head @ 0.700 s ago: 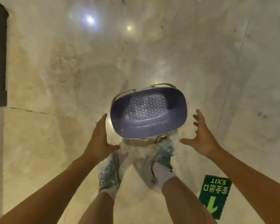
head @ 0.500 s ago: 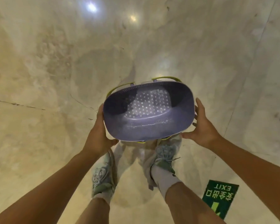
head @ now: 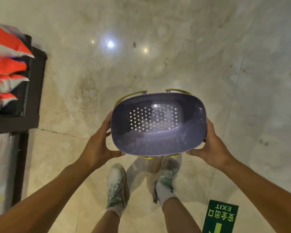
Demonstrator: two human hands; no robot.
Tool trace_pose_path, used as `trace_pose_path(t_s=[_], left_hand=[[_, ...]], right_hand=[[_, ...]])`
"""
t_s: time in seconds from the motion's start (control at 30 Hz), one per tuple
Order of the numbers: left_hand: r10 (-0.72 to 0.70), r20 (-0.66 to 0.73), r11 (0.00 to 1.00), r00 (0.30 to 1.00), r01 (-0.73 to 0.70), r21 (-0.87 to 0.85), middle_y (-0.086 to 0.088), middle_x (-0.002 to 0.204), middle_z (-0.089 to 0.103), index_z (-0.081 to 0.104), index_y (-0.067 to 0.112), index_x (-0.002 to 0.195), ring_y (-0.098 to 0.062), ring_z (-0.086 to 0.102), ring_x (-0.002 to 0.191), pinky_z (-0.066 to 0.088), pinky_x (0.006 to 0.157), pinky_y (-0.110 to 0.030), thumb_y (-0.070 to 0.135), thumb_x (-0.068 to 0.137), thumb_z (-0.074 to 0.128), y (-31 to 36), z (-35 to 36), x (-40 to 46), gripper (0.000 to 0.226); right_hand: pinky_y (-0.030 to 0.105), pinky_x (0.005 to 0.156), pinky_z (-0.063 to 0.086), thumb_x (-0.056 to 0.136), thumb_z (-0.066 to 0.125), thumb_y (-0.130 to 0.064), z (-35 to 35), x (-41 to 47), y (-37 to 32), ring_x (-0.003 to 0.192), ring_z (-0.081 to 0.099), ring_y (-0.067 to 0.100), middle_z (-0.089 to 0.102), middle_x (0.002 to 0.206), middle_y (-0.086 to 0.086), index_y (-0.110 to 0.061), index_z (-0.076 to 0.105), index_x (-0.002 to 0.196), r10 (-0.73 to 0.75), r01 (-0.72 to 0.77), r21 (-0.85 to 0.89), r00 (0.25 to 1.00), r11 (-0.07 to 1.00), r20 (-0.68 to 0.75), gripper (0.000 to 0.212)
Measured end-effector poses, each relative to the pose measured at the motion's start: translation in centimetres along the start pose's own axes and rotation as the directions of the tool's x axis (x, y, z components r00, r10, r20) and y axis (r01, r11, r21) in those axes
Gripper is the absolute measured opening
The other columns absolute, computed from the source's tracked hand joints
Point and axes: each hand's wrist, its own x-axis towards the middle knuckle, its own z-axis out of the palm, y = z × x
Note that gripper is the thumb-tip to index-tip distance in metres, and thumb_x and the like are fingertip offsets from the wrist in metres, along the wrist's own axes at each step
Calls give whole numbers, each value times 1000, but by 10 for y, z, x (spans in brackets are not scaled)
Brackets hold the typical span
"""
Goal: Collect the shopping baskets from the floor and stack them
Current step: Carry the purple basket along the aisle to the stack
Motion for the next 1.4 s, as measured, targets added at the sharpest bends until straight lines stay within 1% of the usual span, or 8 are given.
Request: trace_pose_path(t_s=[0.17,0.3,0.47,0.57,0.77,0.93,1.17,1.4], left_hand=[[183,7,983,983,-183,14,33,155,31,12,47,156,18,44,126,42,90,1,46,63,88,152,-70,-12,120],[277,-49,960,960,-275,48,36,156,26,12,44,157,17,40,131,40,95,-1,48,64,89,283,-118,-49,121],[380,-110,925,919,-378,37,27,159,28,12,42,158,-2,39,142,42,104,-10,44,63,92,430,-163,-126,124],[417,-160,907,895,-420,13,29,155,36,13,47,157,7,44,136,42,96,-3,54,59,93,488,-176,-165,126],[479,-181,872,859,-490,-22,35,153,33,10,51,155,14,42,133,43,94,-3,46,58,96,547,-183,-194,130],[508,-193,856,839,-516,12,30,156,32,8,51,156,5,42,138,47,103,-31,45,60,96,579,-189,-181,130],[529,-176,846,830,-532,32,24,158,32,3,45,158,-2,44,139,49,104,-48,47,60,96,617,-200,-120,134],[556,-136,825,820,-564,-30,28,158,29,1,46,157,-1,42,141,51,104,-33,45,57,97,676,-235,-21,139]], right_hand=[[39,91,57,40,96,-54,-52,-70,-124,123,56,5,52,128,-40,-60,34,138,-58,61,53,997,997,-44,116],[20,74,58,71,89,-22,-97,-142,-230,125,53,4,55,124,-42,-70,40,129,-187,188,0,977,982,-101,90],[15,102,43,65,92,-19,-140,-266,-366,135,44,-2,40,151,-22,-36,16,156,-407,384,-202,909,901,-87,120],[13,104,41,67,93,-18,-160,-320,-414,140,38,1,35,156,-20,-32,15,157,-520,493,-208,847,845,-107,120],[7,98,42,61,97,-35,-186,-367,-460,137,40,-4,37,153,-25,-46,14,154,-623,595,-203,773,778,-121,126],[23,97,49,55,97,-44,-205,-369,-482,131,47,-6,43,146,-30,-50,15,151,-649,615,-221,745,757,-153,127],[31,104,48,57,98,-31,-234,-338,-525,135,43,-2,36,152,-26,-48,10,153,-645,610,-214,739,763,-196,131],[18,100,48,55,99,-36,-281,-257,-593,134,43,-7,38,149,-33,-52,7,152,-610,556,-266,767,787,-199,135]])
